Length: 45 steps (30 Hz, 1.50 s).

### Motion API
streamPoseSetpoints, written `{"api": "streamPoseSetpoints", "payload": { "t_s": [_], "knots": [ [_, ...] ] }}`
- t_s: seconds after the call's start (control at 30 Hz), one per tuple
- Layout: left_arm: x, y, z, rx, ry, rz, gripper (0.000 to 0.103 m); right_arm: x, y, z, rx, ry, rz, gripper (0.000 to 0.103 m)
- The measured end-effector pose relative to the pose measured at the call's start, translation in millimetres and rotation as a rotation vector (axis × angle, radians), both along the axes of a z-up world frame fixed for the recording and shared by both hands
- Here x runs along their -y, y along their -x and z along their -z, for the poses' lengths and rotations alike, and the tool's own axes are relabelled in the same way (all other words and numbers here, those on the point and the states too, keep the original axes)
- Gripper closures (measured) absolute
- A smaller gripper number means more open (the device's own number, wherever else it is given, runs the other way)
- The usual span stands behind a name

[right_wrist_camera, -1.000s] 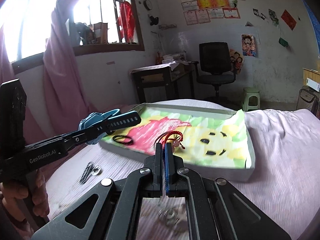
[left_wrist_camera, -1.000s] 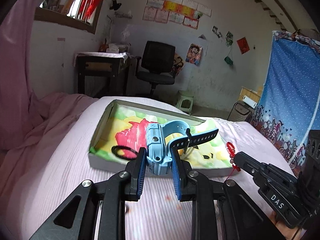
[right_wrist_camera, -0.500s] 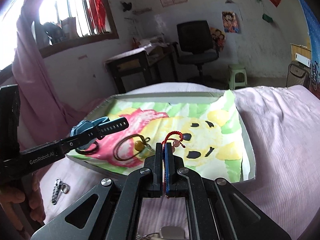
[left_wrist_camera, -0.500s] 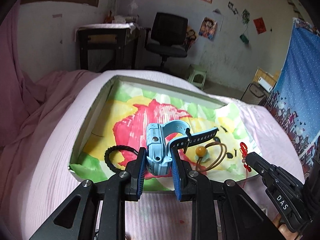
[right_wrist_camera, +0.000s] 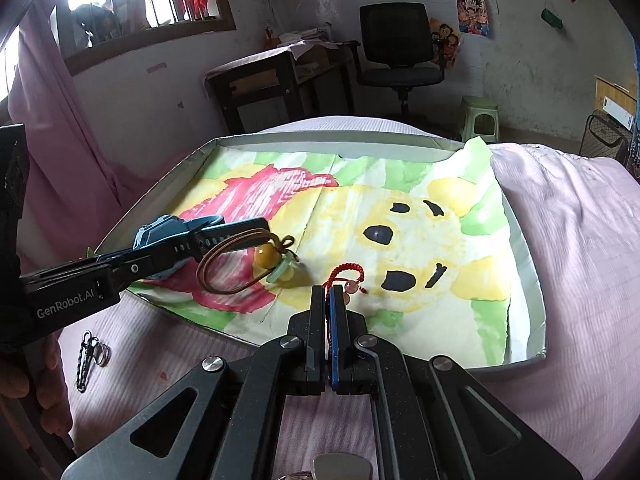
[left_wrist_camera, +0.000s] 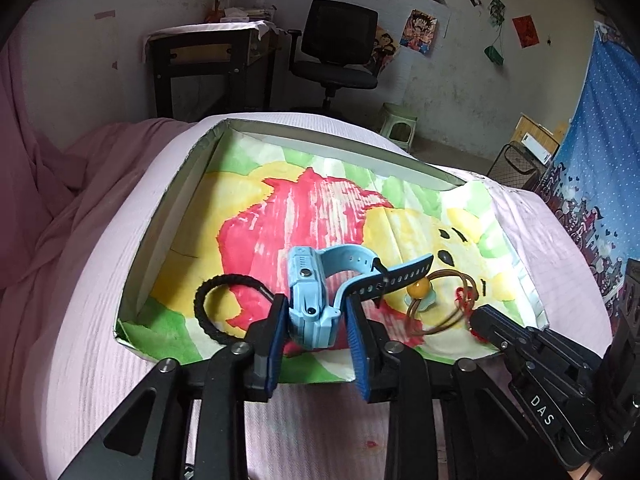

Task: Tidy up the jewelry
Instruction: 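Lift both items into the white box and open both tools, then withdraw both tools from the box toward the remaining items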

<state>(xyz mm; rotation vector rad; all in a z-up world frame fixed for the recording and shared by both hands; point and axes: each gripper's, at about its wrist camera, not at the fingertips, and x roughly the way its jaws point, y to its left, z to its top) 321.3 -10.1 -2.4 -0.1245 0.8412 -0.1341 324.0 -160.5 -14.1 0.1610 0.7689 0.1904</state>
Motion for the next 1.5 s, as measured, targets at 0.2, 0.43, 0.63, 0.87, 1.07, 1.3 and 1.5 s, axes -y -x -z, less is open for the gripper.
{"api": "streamPoseSetpoints", "payload": {
  "t_s": [0.2,0.43,0.63,0.87,1.07,1.3,1.5],
  "knots": [
    [1.6,11.6,-3.3,0.05,0.016,0.009,0.066,5.9,5.2,0.1,0.009,-0.028,0.006,0.1],
    [-8.2,36.7,-19.2,0.171,0.038,-0.028,0.043,12.5,21.2,-13.4,0.062,-0.021,0.023,0.1],
    [-7.7,63.9,-34.0,0.267,0.003,-0.032,0.036,16.4,45.3,-34.2,0.142,0.003,0.039,0.1],
    [-11.8,103.3,-42.8,0.369,-0.025,-0.048,0.023,20.8,84.5,-50.0,0.219,-0.009,0.028,0.065],
    [-20.0,135.0,-40.4,0.416,-0.012,-0.084,0.006,21.2,122.4,-53.7,0.3,0.0,0.033,0.054],
    [-24.0,168.2,-38.1,0.473,-0.034,-0.1,0.0,26.0,157.8,-58.9,0.403,-0.024,0.069,0.011],
    [-23.9,191.8,-32.8,0.507,-0.052,-0.095,0.0,22.3,177.5,-57.7,0.43,0.003,0.076,0.003]
  ]
}}
